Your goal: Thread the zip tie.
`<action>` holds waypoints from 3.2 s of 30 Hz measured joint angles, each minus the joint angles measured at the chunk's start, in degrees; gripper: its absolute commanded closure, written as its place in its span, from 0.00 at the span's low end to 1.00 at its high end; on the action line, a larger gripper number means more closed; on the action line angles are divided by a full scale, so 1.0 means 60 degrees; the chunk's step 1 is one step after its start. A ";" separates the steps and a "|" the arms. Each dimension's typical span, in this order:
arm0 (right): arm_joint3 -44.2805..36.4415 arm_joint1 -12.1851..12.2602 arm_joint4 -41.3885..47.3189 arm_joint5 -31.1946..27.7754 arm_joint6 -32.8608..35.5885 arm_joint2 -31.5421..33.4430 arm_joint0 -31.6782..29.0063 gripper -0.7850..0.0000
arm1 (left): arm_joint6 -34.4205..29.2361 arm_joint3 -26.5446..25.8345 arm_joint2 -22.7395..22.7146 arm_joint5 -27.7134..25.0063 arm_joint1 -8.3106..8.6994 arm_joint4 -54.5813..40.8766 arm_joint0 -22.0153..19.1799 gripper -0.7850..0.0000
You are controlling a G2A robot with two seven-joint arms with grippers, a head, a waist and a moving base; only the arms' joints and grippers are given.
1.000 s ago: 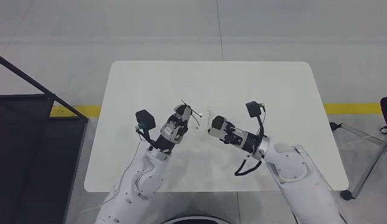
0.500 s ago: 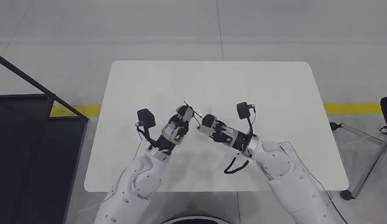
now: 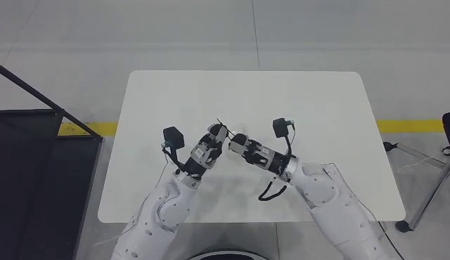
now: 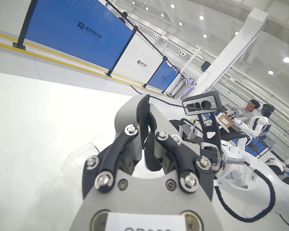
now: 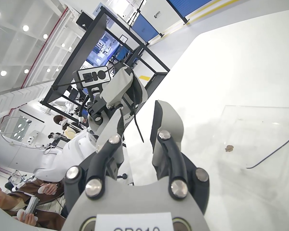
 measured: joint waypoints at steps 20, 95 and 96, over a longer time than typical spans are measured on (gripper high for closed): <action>-0.0020 -0.0016 -0.0129 0.0108 0.0032 -0.0009 -0.0007 1.00 | 0.0063 0.0087 -0.0028 -0.0157 -0.0016 0.0080 0.0012 1.00; 0.0232 0.0155 0.2198 -0.1591 0.1562 0.0616 -0.0182 1.00 | -0.2050 -0.0254 -0.1377 -0.1715 0.0237 -0.3157 0.0490 0.00; 0.0271 0.0197 0.2568 -0.1726 0.1989 0.0639 -0.0154 1.00 | -0.2488 -0.0319 -0.1489 -0.1769 0.0272 -0.3673 0.0493 0.00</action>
